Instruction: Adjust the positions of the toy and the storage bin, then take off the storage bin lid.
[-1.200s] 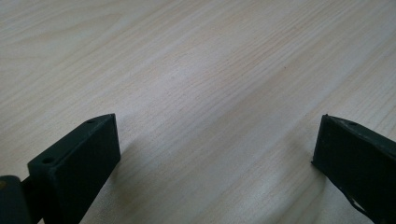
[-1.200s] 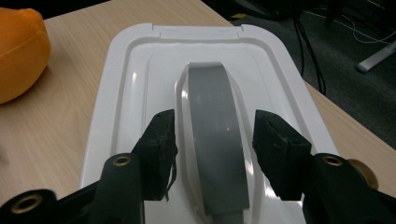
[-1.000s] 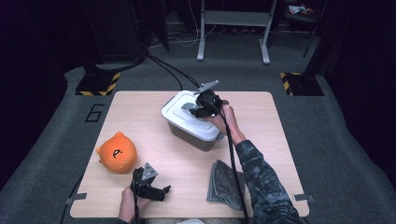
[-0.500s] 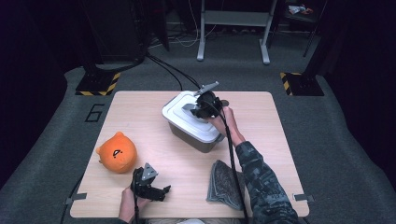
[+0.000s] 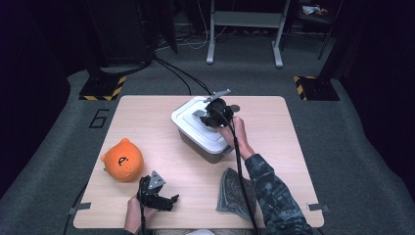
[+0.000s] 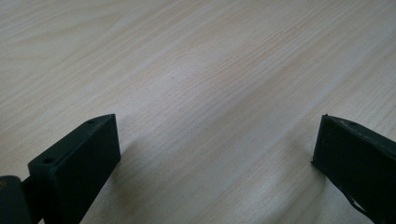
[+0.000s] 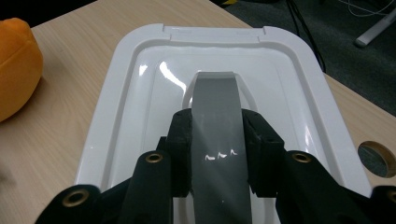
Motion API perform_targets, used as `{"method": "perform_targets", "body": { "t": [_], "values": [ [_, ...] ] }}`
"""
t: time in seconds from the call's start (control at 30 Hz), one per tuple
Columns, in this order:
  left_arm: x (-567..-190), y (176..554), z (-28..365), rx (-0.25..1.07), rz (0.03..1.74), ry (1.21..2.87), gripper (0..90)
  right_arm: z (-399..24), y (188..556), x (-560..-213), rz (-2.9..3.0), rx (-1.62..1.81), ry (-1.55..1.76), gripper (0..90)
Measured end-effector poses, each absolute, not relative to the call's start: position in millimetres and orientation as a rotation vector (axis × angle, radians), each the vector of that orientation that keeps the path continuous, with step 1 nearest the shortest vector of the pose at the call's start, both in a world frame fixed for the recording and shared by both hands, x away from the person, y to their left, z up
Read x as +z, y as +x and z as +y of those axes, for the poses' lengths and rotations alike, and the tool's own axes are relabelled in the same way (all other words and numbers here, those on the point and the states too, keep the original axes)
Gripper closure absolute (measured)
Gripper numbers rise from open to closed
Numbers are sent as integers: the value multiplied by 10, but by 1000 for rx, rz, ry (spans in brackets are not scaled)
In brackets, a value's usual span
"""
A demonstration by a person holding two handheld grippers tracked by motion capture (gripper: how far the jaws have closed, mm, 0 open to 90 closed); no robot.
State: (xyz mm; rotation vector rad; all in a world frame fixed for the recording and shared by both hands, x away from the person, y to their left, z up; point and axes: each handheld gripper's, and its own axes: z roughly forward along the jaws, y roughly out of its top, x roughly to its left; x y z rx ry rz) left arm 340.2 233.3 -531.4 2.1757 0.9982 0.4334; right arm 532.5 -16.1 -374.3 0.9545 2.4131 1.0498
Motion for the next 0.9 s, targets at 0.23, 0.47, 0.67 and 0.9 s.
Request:
{"method": "perform_targets", "body": {
  "t": [0.23,0.47,0.67,0.9],
  "values": [
    [-5314,3401,2332,434,999,2175,2,-153,5282,-3756,2393,1069,990,665],
    [-5315,3402,2333,435,998,2175,2,-158,5289,-3758,2395,1069,975,665],
    [-5315,3402,2333,435,999,2174,2,-152,5280,-3750,2395,1053,971,665],
    [-5317,3403,2333,434,998,2171,2,-175,5281,-3722,2384,1060,962,664]
  ]
}}
